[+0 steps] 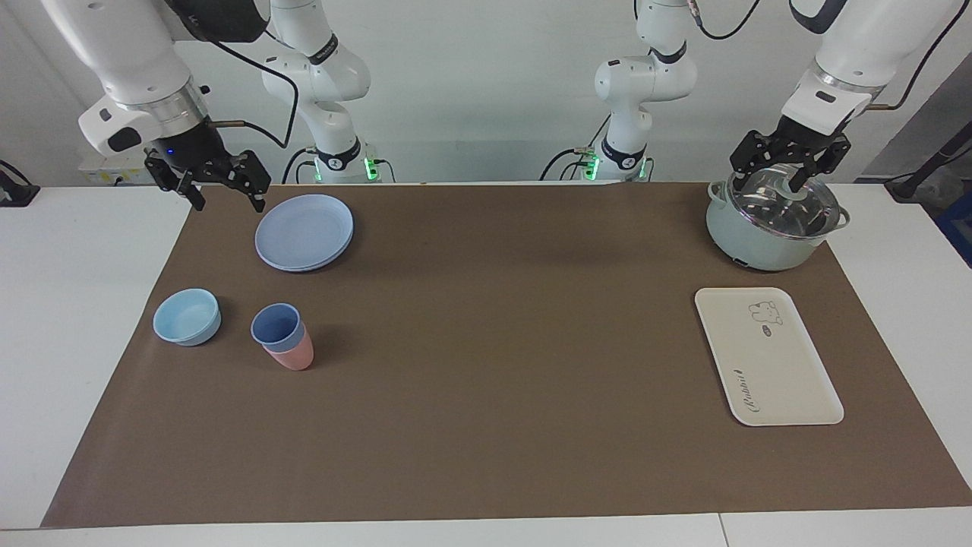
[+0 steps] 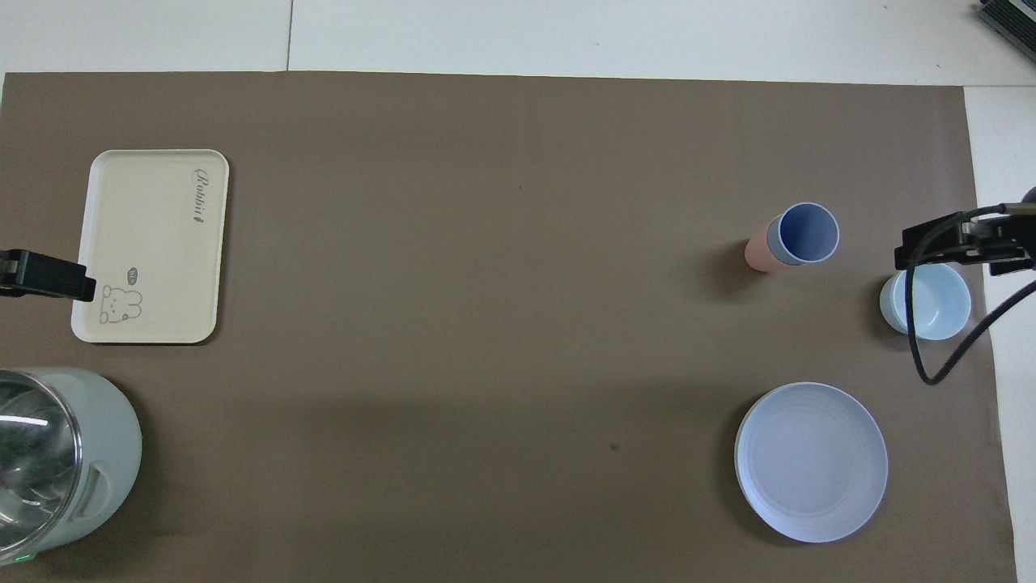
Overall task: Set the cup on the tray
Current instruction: 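Reach the right gripper over the blue cup nested in the pink cup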
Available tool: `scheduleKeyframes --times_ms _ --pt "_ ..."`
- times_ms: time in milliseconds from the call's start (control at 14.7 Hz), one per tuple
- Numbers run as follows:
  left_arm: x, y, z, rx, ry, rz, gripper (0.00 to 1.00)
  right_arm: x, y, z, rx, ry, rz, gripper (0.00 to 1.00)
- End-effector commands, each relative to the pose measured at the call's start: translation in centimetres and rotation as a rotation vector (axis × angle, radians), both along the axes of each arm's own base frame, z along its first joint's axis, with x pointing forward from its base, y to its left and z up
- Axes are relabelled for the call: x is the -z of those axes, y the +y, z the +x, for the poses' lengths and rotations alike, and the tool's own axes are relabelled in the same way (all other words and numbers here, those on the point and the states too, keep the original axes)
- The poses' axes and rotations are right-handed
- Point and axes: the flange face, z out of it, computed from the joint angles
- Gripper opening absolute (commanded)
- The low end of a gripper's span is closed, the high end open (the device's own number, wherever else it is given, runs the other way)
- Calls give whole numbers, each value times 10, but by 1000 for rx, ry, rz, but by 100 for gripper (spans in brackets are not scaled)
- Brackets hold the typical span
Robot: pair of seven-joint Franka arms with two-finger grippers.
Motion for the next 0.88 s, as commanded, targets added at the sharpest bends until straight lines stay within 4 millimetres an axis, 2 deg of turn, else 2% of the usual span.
scheduleKeyframes --times_ms 0,476,680,816 --pt "-2 2 -8 -1 6 0 100 0 0 -7 -19 2 15 100" --pt "-4 -2 -2 2 -36 -1 100 0 0 -10 -12 19 17 100" --pt "1 -2 2 -72 -81 -5 100 8 -12 6 113 -16 15 97" --pt "2 -6 2 -71 -83 -4 100 24 -28 23 234 -38 18 95"
